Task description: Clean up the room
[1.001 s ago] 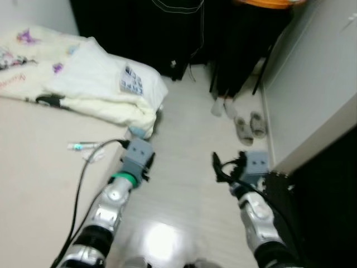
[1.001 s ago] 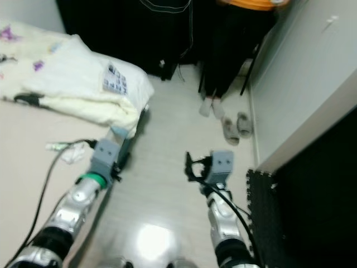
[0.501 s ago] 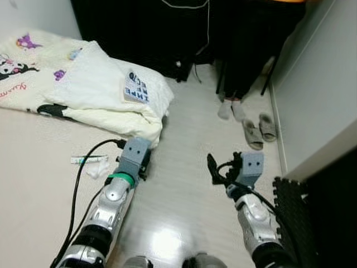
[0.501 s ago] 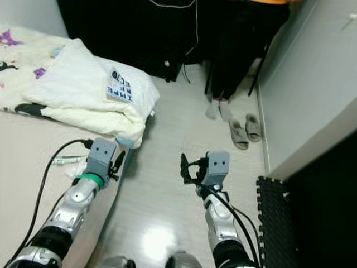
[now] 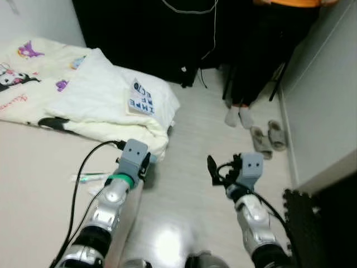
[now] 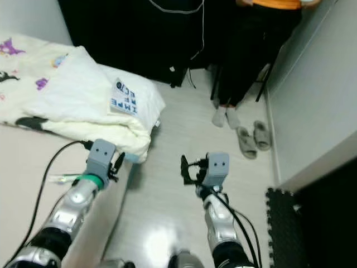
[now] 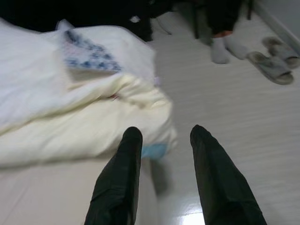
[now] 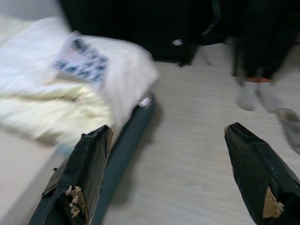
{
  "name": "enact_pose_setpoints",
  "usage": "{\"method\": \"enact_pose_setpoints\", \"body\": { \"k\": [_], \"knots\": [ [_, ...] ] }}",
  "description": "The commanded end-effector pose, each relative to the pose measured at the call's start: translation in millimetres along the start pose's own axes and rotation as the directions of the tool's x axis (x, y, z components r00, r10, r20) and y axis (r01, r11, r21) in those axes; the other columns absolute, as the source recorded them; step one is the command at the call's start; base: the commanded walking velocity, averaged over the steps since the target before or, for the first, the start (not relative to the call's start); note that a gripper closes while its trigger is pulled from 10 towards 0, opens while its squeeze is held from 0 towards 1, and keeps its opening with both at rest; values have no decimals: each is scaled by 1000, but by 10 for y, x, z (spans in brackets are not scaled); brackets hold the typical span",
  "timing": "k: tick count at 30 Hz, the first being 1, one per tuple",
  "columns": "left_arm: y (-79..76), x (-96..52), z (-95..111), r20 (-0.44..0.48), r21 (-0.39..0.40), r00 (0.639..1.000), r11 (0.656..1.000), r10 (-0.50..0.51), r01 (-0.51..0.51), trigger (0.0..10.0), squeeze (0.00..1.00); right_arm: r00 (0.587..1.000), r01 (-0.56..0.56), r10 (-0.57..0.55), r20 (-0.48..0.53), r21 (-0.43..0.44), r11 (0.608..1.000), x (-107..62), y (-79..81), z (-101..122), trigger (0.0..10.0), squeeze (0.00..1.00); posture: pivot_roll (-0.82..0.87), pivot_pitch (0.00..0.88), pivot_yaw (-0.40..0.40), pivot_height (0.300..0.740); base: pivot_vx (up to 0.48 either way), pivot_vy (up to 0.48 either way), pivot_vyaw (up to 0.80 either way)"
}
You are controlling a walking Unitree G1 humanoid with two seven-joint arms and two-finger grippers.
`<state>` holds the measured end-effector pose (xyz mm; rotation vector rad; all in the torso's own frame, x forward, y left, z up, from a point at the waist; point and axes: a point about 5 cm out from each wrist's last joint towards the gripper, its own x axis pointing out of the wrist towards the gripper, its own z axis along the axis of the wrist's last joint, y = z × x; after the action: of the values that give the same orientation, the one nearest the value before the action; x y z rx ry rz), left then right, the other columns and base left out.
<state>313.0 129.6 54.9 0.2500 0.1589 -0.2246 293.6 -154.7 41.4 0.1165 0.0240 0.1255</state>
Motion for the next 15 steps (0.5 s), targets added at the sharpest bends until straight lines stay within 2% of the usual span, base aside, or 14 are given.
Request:
{"method": "enact_pose_setpoints", "body": {
  "k": [1, 15],
  "knots": [
    [-87, 7, 4, 0, 0, 1000, 1000, -27, 27, 10000, 0, 999, 34, -34, -22, 7, 999, -47, -91, -43, 10000, 0, 40, 16, 14, 740, 311, 0, -800],
    [-91, 12, 6, 0, -1, 1000, 1000, -29, 29, 10000, 0, 999, 32, -32, -27, 5, 999, -46, -84, -48, 10000, 0, 40, 16, 14, 740, 315, 0, -800]
  ]
}}
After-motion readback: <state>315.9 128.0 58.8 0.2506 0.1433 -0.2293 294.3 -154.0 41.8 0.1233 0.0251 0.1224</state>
